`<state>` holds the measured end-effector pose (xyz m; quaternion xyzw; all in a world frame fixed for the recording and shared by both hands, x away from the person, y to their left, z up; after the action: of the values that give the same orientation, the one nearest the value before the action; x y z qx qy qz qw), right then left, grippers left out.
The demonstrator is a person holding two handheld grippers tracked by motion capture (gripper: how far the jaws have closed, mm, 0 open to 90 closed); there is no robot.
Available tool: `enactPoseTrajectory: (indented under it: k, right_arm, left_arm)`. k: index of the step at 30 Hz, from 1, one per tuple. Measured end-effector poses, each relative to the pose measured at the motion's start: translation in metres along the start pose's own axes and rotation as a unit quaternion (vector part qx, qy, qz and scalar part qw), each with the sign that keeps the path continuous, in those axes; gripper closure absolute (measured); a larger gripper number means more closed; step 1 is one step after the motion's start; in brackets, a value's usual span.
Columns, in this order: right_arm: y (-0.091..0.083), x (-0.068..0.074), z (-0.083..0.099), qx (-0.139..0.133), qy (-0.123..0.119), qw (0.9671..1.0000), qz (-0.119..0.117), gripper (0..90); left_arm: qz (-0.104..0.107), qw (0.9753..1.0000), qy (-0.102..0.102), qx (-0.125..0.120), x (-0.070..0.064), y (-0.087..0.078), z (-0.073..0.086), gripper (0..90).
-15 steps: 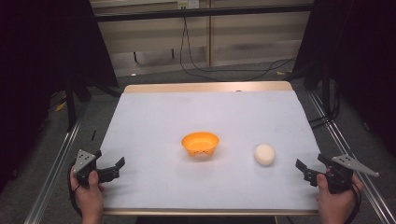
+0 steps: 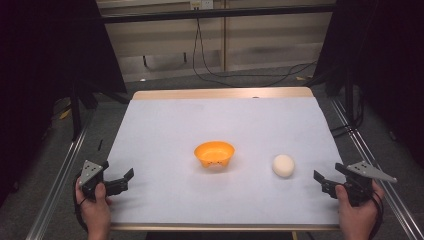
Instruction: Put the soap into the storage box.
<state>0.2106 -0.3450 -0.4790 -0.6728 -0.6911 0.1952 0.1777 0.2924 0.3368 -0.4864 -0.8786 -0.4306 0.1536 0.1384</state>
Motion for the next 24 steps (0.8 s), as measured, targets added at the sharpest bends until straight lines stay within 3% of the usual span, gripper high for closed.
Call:
enactPoseTrajectory:
  k: [3,4,6,7,11,17,18,24]
  right_arm:
    - [0.002,0.004,-0.003,0.023,-0.011,0.9996,-0.009,9.3]
    - [0.005,0.008,-0.005,0.042,-0.031,0.9985,-0.016,6.7]
    - [0.006,0.009,-0.006,0.047,-0.038,0.9980,-0.015,5.8]
    - [0.010,0.011,-0.007,0.064,-0.050,0.9962,-0.032,2.7]
    - [0.014,0.014,-0.009,0.079,-0.057,0.9944,-0.039,2.5]
    - [0.021,0.022,-0.017,0.113,-0.079,0.9887,-0.059,4.1]
    - [0.024,0.024,-0.021,0.122,-0.089,0.9865,-0.062,5.0]
    - [0.030,0.030,-0.027,0.151,-0.092,0.9808,-0.081,5.4]
  left_arm:
    - [0.000,1.0000,0.001,0.001,0.000,0.000,0.000,0.1]
    - [0.000,1.0000,0.000,0.002,0.000,0.000,0.000,0.1]
    - [-0.002,1.0000,0.000,0.004,0.000,0.000,0.000,0.1]
    - [-0.002,1.0000,0.000,0.004,0.001,0.000,0.000,0.1]
    - [-0.002,1.0000,0.001,0.005,0.000,0.000,0.000,0.1]
    - [0.001,1.0000,-0.003,0.005,0.001,0.001,0.000,0.1]
    - [0.001,1.0000,-0.003,0.006,0.001,0.001,0.000,0.1]
    - [0.002,1.0000,-0.004,0.005,0.000,0.001,0.000,0.1]
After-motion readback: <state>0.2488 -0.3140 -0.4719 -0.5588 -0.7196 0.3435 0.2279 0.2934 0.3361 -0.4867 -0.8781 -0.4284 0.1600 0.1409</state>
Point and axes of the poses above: each handheld gripper's, and its own axes: y roughly forward along the jaws, z roughly out of its underside, x roughly to its left, the point moved 1 cm from there along y, roughly forward along the jaws, and after that the axes turned 13 degrees about z, right-handed, at the moved point
